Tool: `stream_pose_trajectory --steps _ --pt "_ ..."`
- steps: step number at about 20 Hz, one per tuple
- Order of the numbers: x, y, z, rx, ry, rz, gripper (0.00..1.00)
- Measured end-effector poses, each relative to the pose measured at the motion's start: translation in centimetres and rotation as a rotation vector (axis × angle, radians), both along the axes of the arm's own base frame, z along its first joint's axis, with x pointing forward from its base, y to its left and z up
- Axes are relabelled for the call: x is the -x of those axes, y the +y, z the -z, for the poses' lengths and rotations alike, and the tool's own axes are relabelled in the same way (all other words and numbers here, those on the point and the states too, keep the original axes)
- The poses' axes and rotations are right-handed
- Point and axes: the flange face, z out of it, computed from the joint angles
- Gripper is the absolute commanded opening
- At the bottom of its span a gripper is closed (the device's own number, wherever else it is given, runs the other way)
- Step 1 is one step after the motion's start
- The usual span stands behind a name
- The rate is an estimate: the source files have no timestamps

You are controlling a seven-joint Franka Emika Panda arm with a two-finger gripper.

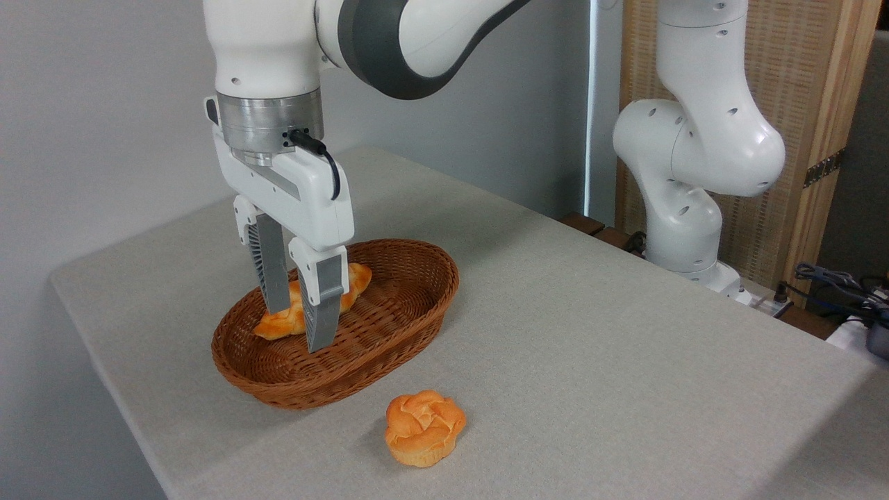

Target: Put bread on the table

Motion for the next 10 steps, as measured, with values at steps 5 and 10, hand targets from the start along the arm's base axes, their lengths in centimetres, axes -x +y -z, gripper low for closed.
stream_pose_trajectory --steps 5,10 --pt "0.1 -0.2 -0.4 0.061 -0.003 0.022 1.0" --pt "0.1 -1.0 -0.4 0.017 -0.007 0.056 1.0"
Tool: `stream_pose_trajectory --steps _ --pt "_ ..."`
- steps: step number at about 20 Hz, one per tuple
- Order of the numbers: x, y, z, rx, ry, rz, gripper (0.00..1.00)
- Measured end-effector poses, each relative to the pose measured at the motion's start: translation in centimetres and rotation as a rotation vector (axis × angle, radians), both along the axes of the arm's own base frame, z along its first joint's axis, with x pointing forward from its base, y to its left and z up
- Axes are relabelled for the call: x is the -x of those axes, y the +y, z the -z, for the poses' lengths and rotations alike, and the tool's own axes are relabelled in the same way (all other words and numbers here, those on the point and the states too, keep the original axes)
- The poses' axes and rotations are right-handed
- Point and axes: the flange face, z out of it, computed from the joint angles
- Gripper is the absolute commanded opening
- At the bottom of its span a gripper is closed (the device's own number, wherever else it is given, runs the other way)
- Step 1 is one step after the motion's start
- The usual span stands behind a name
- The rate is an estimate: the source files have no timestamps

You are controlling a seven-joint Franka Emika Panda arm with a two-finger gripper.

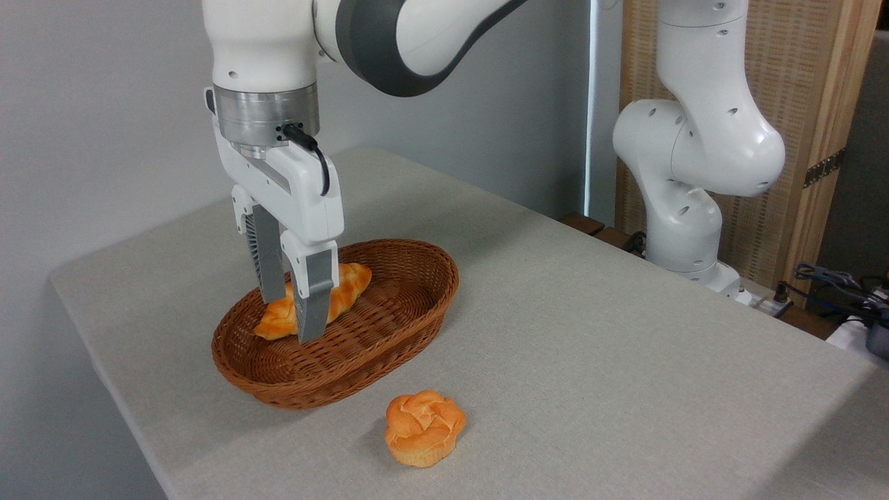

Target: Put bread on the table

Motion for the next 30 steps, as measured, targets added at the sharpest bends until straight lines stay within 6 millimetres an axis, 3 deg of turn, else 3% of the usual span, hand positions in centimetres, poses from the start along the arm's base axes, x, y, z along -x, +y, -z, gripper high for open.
stream_pose_trajectory --steps 16,21,27,30 --pt "0.7 -0.7 0.8 0.061 0.08 -0.006 1.0" --pt "2.0 -2.9 2.3 0.078 0.193 0.03 1.0" --pt "3.3 -6.8 5.6 0.092 0.286 0.092 1.0" --pt "3.5 -7.7 6.5 0.113 0.308 0.1 1.0"
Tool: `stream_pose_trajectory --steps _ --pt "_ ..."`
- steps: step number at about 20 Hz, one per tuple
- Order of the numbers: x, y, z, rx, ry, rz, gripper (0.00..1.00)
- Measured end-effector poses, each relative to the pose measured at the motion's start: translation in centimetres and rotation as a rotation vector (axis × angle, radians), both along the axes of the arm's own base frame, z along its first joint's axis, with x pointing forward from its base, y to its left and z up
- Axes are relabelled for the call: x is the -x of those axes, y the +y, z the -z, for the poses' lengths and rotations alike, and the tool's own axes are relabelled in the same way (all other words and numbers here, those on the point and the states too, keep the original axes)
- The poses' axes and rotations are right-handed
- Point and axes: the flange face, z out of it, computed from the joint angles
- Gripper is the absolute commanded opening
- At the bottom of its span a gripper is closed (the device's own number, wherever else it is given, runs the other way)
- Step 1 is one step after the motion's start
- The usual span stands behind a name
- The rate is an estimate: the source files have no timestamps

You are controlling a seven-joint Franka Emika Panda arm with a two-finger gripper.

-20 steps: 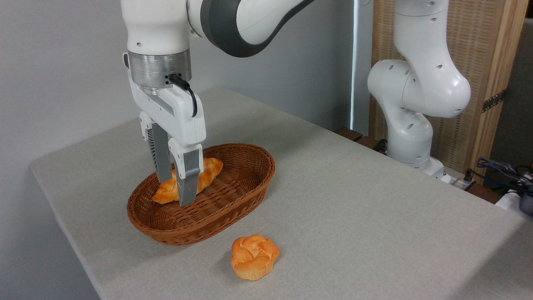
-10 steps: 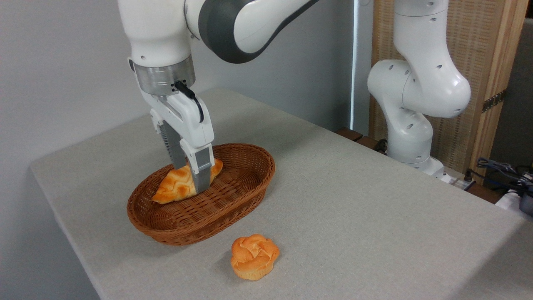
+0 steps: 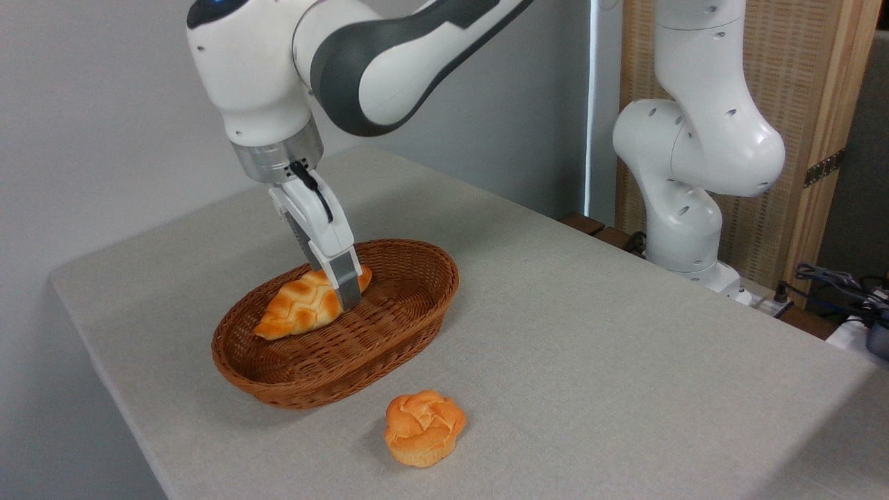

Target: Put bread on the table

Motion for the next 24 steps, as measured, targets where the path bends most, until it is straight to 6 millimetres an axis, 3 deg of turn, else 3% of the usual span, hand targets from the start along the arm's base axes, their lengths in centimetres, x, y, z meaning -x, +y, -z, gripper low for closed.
stream_pose_trajectory --steps 12,24 --pt "-0.3 -2.8 3.1 0.051 0.042 0.023 1.0" --pt "-0.9 -3.3 2.8 0.108 0.004 -0.007 1.0"
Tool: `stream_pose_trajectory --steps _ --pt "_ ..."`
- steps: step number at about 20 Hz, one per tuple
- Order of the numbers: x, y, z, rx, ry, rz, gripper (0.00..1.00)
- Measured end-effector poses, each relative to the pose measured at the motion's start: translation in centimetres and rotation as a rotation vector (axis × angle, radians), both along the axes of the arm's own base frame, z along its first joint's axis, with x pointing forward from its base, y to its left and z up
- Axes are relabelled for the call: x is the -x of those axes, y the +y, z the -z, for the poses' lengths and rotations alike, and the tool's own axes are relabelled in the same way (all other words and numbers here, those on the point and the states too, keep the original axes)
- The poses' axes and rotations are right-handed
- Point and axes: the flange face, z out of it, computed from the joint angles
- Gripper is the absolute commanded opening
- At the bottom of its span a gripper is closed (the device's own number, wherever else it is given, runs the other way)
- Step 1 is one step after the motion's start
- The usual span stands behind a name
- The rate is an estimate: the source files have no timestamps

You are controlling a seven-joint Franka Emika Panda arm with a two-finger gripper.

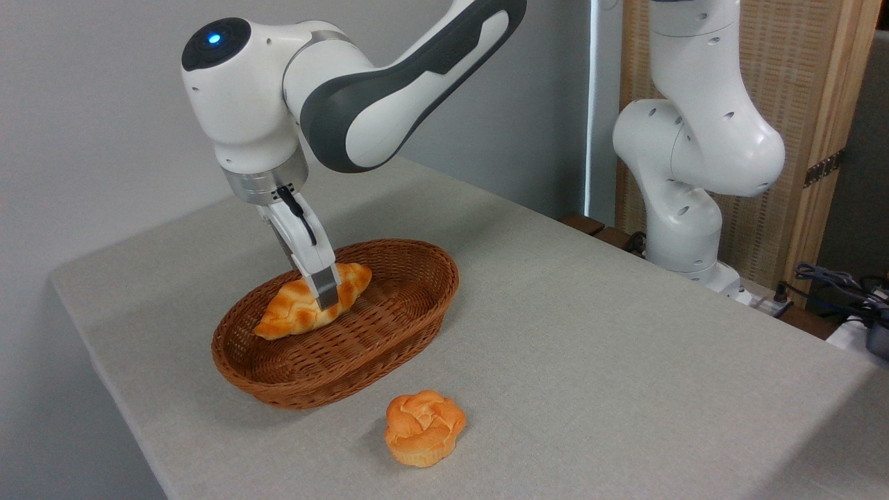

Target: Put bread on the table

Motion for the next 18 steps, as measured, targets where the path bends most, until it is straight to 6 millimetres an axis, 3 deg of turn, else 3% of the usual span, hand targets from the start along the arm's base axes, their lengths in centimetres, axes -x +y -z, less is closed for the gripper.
stream_pose_trajectory --steps 18 --pt "-0.6 0.0 3.1 -0.013 0.047 0.011 1.0"
